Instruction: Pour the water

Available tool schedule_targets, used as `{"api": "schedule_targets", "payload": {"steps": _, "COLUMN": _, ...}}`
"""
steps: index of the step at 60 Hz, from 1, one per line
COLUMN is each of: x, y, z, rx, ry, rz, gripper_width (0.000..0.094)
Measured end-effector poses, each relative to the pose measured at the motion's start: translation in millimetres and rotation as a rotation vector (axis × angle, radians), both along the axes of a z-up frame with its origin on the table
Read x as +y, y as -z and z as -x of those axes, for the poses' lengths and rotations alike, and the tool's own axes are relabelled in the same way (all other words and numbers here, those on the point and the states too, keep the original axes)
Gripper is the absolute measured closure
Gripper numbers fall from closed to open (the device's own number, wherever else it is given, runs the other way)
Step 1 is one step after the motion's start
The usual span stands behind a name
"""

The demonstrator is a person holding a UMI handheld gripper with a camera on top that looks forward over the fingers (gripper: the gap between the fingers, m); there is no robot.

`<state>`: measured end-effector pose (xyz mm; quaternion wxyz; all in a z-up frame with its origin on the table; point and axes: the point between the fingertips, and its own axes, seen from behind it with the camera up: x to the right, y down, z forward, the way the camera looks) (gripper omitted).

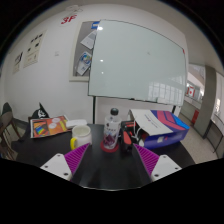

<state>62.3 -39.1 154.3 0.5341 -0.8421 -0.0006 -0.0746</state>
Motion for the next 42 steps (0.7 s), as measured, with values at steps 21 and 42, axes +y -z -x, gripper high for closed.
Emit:
{"api": "schedule_targets", "payload": {"steps": 21, "x": -174, "y": -36, "z": 49, "rx": 0.026, "ry": -0.001, "rz": 0.014, "gripper_width": 0.0093}}
{"api": "schedule_targets", "payload": {"steps": 42, "x": -224, "y": -55, "z": 48, "rx": -0.024, "ry": 0.013, "rz": -0.009, "gripper_width": 0.0092}}
